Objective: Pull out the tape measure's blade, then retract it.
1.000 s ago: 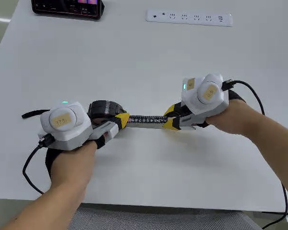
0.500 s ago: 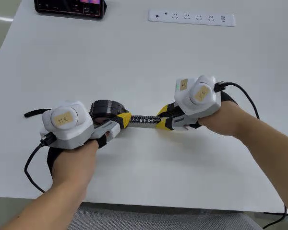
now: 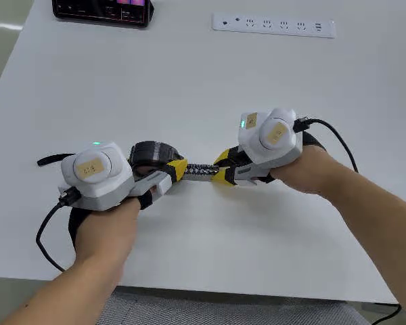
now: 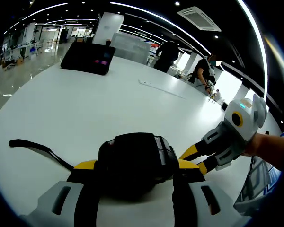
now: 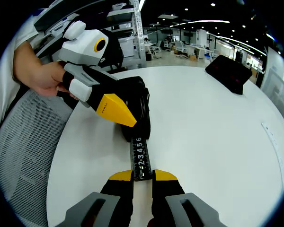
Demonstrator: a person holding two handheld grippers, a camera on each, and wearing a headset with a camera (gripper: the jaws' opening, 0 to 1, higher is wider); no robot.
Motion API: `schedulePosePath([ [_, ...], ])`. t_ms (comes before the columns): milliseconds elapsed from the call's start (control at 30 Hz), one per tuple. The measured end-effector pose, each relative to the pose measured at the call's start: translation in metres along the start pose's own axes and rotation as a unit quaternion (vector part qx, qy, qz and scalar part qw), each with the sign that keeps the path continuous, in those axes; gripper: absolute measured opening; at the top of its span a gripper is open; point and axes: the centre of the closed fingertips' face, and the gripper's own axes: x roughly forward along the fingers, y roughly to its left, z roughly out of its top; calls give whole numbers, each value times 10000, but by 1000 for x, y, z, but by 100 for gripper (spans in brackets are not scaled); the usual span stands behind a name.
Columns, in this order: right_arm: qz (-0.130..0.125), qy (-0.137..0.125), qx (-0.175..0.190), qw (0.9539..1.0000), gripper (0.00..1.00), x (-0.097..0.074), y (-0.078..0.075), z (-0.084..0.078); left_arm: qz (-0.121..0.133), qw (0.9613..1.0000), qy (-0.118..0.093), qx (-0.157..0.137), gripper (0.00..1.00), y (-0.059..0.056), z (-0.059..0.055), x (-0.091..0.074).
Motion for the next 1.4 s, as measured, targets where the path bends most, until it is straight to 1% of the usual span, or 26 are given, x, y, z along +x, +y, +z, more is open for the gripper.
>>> schedulePosePath([
  [433,33,-82,-58,9999,11,14,3,15,-42,10000,-5,-59,58,1,1,0],
  [800,28,-115,-16,9999,10,18,2,19,-39,10000,-18,-82,58,2,2,1],
  [867,14,-133,-12,9999,10,19,1,20,-46,9998,-38,-172,58,3,2,2],
  [900,18,-132,1,9999,10,19,1,20,-31,9999,-29,-103,58,3,2,2],
  [1067,0,-144,15,9999,10,21,1,21,-26,9999,-45,-140,57,3,2,2],
  [1133,-15,-200,97,9998,10,21,1,24,-13,9998,-38,-185,57,3,2,2],
  [1400,-13,-247,183,9995,10,24,1,28,-72,9997,-31,-244,57,4,3,1],
])
